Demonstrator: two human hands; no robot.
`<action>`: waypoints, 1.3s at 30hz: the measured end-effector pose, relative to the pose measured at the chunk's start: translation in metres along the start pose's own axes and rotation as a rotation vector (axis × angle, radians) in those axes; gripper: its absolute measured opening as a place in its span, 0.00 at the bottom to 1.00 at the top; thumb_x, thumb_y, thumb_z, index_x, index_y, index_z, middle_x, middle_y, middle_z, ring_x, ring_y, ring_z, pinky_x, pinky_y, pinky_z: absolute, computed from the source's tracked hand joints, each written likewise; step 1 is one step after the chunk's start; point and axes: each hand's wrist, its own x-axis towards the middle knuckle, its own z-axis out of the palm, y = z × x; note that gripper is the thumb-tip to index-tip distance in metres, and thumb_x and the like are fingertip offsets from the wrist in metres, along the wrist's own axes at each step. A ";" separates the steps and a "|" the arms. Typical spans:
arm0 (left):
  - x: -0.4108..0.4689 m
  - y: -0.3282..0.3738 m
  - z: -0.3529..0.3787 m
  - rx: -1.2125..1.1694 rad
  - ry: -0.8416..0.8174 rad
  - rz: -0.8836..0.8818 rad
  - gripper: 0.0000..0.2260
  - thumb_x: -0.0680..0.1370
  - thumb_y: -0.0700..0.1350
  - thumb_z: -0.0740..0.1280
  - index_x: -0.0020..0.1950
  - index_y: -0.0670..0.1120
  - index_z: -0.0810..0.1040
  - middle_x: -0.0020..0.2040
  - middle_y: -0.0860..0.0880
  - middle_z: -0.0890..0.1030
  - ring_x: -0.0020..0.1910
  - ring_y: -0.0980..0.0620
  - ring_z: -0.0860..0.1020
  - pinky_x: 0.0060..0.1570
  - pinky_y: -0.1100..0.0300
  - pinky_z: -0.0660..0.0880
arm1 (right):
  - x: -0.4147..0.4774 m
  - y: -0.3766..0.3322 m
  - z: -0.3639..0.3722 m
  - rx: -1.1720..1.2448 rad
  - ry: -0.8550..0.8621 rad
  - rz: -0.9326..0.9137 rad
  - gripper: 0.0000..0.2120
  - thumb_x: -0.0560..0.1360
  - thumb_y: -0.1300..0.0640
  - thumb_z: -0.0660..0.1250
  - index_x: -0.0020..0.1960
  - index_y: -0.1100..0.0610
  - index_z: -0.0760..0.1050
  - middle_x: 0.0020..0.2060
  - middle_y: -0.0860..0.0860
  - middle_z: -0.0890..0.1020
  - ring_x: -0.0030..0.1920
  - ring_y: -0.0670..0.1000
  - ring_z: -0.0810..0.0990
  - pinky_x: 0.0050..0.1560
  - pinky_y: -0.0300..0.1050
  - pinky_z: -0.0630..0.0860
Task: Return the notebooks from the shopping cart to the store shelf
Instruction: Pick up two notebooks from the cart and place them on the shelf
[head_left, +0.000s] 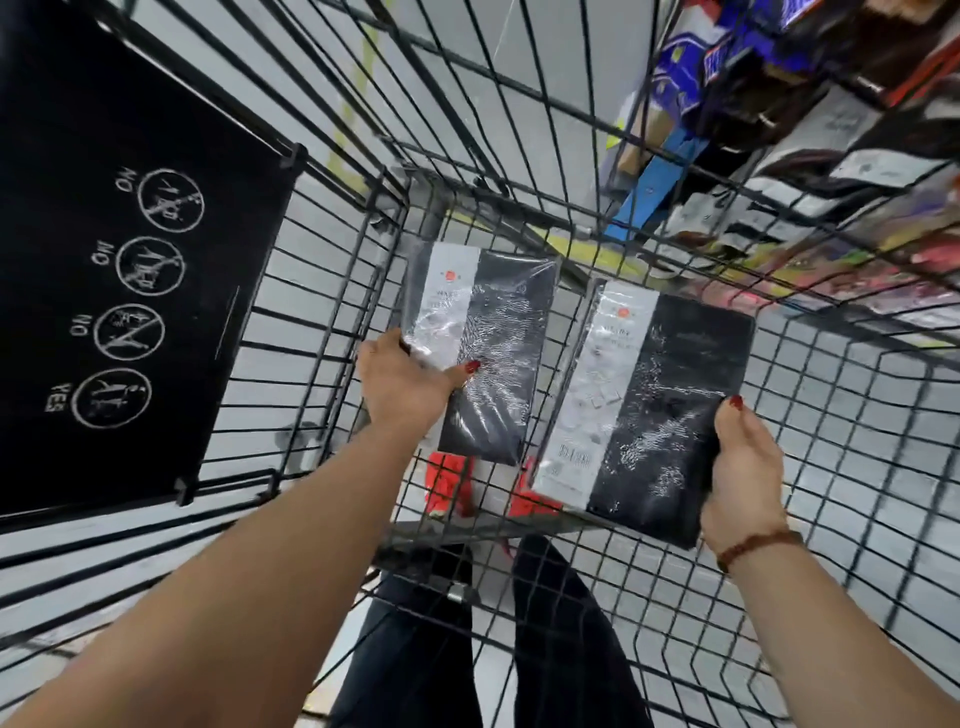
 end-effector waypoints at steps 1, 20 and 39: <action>-0.005 0.002 -0.001 -0.028 0.023 0.014 0.33 0.60 0.55 0.80 0.56 0.42 0.70 0.49 0.48 0.75 0.51 0.49 0.75 0.56 0.57 0.74 | -0.003 -0.002 -0.002 0.000 -0.004 0.008 0.08 0.79 0.53 0.61 0.50 0.54 0.77 0.54 0.57 0.80 0.55 0.57 0.78 0.61 0.59 0.74; -0.116 -0.010 -0.101 -0.403 -0.016 0.249 0.21 0.79 0.47 0.64 0.72 0.53 0.67 0.58 0.51 0.79 0.58 0.48 0.77 0.61 0.52 0.73 | -0.140 -0.042 -0.067 0.104 0.116 -0.072 0.31 0.59 0.33 0.71 0.55 0.50 0.77 0.56 0.50 0.75 0.44 0.47 0.74 0.36 0.37 0.73; -0.253 0.106 -0.181 -0.740 -0.714 0.589 0.22 0.77 0.37 0.66 0.64 0.61 0.74 0.61 0.47 0.80 0.59 0.43 0.79 0.62 0.37 0.70 | -0.342 -0.084 -0.208 0.514 0.492 -0.447 0.07 0.76 0.61 0.65 0.39 0.56 0.78 0.28 0.46 0.83 0.29 0.45 0.81 0.36 0.43 0.79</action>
